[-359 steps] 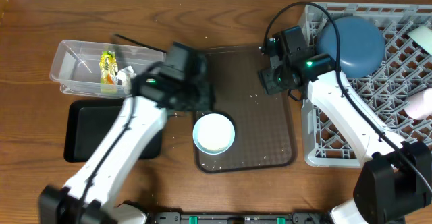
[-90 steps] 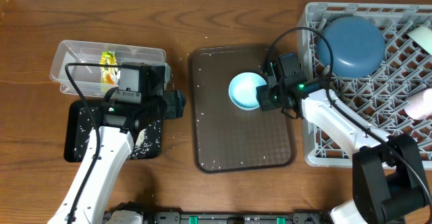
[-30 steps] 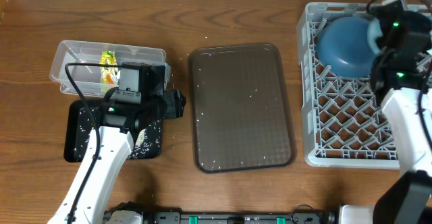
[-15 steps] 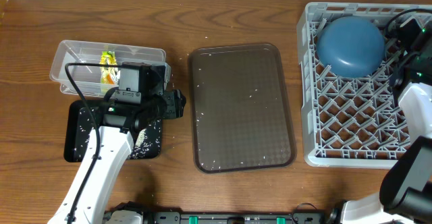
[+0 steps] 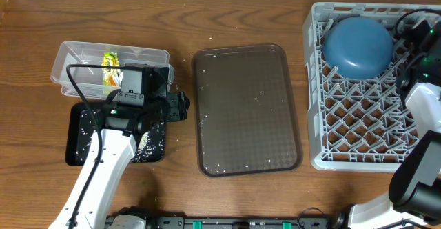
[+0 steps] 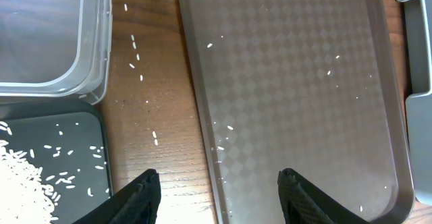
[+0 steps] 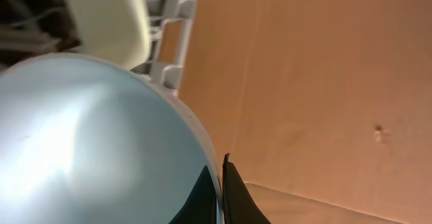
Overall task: Sort waste into correct bins and load items into the dishwasher rack
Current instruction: 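Lift and carry the white bowl with the right gripper into the rack's right side, then lower the white bowl into the rack and open the right gripper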
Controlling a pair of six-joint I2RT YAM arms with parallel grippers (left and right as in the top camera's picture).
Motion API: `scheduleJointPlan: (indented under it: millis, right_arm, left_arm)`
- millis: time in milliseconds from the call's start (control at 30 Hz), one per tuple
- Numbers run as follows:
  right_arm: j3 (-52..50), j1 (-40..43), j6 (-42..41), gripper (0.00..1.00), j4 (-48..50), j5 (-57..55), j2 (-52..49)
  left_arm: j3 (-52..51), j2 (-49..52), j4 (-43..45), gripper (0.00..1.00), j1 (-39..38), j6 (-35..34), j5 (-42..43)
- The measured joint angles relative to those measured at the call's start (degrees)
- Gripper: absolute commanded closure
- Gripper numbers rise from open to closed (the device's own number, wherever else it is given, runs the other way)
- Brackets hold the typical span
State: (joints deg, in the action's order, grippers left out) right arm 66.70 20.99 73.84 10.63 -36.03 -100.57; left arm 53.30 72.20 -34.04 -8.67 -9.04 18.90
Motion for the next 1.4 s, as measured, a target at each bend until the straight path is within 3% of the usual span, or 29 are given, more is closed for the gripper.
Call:
scheduleJointPlan:
  millis: [467,733,1400]
  right_arm:
    - [0.0,-0.8,-9.1,0.99,-6.3,-1.3,-0.1]
    - [-0.1,-0.8,-9.6,0.99,3.7,-6.3,-0.3]
    - [0.0,-5.8,-10.1,0.99,2.3,-12.6,-4.4]
  left_arm:
    - [0.0,0.0,0.0,0.41,0.0,0.0,0.0]
    - [0.0,0.0,0.0,0.41,0.0,0.0,0.0]
    - [0.0,0.0,0.0,0.41,0.0,0.0,0.0]
